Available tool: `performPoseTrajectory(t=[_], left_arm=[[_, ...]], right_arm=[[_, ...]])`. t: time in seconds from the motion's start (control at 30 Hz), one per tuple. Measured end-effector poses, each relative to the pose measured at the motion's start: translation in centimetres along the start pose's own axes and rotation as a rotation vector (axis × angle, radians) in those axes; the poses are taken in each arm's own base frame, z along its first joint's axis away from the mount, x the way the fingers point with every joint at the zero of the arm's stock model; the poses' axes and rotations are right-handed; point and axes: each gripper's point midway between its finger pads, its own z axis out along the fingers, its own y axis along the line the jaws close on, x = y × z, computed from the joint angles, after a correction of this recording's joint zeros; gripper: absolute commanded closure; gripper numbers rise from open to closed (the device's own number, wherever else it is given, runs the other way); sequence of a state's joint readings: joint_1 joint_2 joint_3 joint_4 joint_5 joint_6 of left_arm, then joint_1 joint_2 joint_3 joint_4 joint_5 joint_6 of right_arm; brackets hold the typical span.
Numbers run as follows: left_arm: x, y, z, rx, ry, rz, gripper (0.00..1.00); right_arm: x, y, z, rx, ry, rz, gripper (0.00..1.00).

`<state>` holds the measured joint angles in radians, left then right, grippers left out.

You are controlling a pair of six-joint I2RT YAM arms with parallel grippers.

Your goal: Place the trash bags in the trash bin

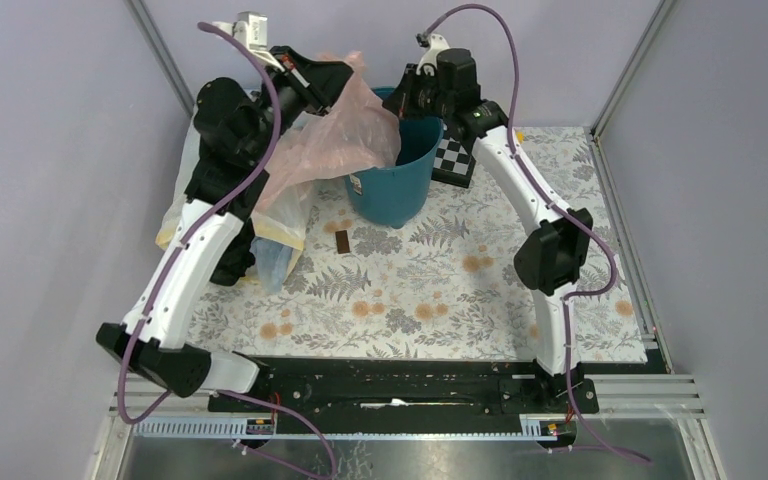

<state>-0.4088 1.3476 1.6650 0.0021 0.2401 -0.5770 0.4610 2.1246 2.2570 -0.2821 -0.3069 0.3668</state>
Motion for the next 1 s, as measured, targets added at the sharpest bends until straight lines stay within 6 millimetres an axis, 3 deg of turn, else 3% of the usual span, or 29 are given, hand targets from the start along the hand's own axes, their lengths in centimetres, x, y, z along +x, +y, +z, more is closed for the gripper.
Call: performPoseTrajectory(t=[0.27,0.43,0.6,0.73,0.83,0.9,1.0], left_arm=[[2.8,-0.8,3.6,0.079,0.084,-0.074,1.00],[5.4,0.8,5.8,0.058,0.126,-0.085,1.00],[6.4,4.3,8.5,-0.053,0.134,-0.017,1.00],[4.4,5.6,10.3,-0.120,0.079,0.063,1.00],[3.1,5.9,10.5,-0.151,0.045,0.098,1.00],[2.5,6.0,10.4,-0.166,0.028,0.112,1.00],[2.1,6.2,10.3,-0.185,0.017,0.122,1.00]], right_arm=[[4.1,-0.3,1.7,0.012,0.103,-0.018,0.99],[6.1,-1.5,1.0,0.079,0.160,-0.048,0.87],[5.2,-1.0,-2.9,0.127,0.159,-0.080,0.59],[2.9,1.8,-8.0,0.090,0.080,-0.086,0.38],[1.6,4.1,-11.3,0.038,0.007,-0.072,0.30],[1.0,5.3,-12.2,0.012,-0.031,-0.056,0.22],[1.3,7.1,-12.1,-0.034,-0.056,-0.030,0.12]])
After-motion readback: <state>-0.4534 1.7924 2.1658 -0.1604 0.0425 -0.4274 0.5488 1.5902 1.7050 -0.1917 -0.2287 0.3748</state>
